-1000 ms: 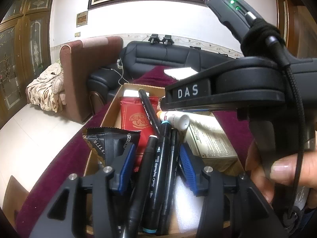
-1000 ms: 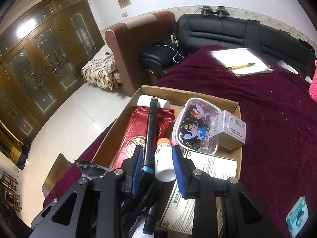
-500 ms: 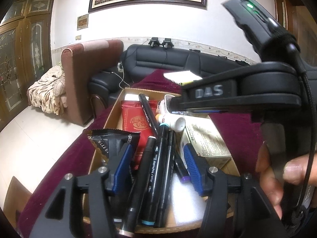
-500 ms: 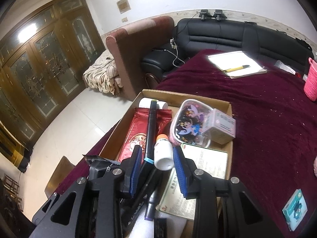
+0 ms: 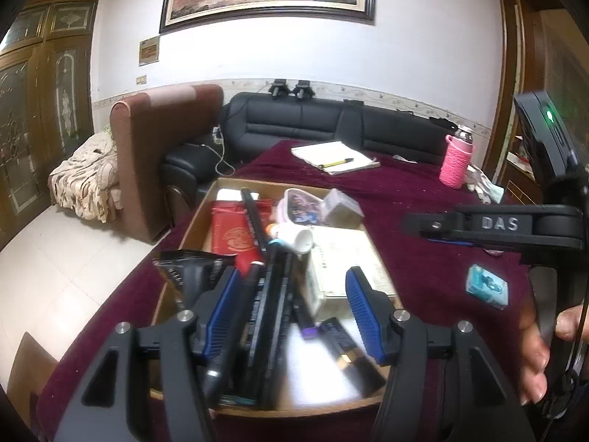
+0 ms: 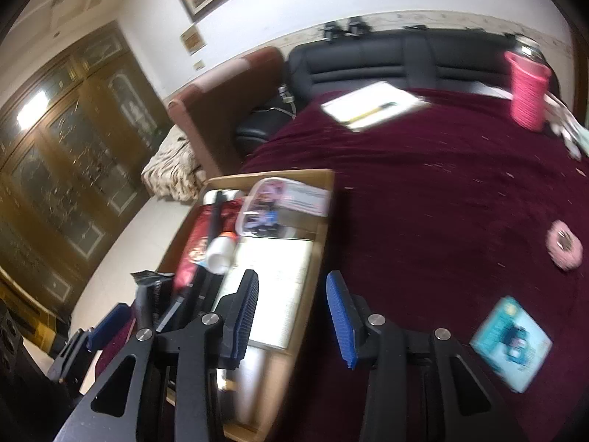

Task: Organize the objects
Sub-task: 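Move both grippers to the blue tissue pack and pink fuzzy hair tie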

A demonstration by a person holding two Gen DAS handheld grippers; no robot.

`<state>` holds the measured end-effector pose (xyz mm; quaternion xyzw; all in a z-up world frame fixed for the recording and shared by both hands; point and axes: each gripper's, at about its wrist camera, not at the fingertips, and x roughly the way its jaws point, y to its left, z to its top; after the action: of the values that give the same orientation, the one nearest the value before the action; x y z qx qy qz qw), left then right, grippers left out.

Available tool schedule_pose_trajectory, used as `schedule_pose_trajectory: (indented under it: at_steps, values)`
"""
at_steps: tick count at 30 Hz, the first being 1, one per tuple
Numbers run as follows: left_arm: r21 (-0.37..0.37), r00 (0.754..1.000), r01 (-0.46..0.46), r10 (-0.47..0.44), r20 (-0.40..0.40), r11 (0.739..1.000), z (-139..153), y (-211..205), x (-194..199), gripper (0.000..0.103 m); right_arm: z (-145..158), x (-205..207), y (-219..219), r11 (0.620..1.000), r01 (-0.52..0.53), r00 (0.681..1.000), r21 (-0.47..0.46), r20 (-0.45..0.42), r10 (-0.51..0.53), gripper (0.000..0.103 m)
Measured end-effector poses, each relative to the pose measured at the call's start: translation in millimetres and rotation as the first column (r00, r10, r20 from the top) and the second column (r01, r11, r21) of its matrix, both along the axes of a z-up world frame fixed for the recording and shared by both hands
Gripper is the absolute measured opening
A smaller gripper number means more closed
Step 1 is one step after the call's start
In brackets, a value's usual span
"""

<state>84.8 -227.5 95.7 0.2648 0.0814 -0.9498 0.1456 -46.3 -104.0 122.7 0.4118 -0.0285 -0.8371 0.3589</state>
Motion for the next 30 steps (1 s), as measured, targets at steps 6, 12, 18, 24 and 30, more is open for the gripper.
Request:
schedule_pose_trajectory:
  at_steps: [6,12,18,24,30]
  values:
    - [-0.022,0.999,0.053,-0.053,0.002,0.998,8,28,-5,0.059,-14,-30,79,0.989,0.149,0.988,-0.001,0.043,-0.149,0.047]
    - [-0.031,0.992,0.127,-0.127,0.008,0.991,12,64,-14,0.065,-49,-71,154,0.945,0.324,0.934,0.042,0.146,-0.327,0.049]
    - [0.081,0.971,0.226,-0.231,0.06,0.971,5,87,-28,0.065,-65,-51,156,0.966,0.242,0.932,-0.085,0.297,-0.208,0.05]
    - [0.15,0.951,0.275,-0.292,0.104,0.95,0,109,-50,0.066,-35,-24,163,0.967,0.207,0.971,-0.145,0.153,-0.185,0.059]
    - [0.141,0.89,0.367,-0.391,0.233,0.919,-14,143,-93,0.072,-55,-32,202,0.925,0.327,0.939,-0.192,0.176,-0.295,0.064]
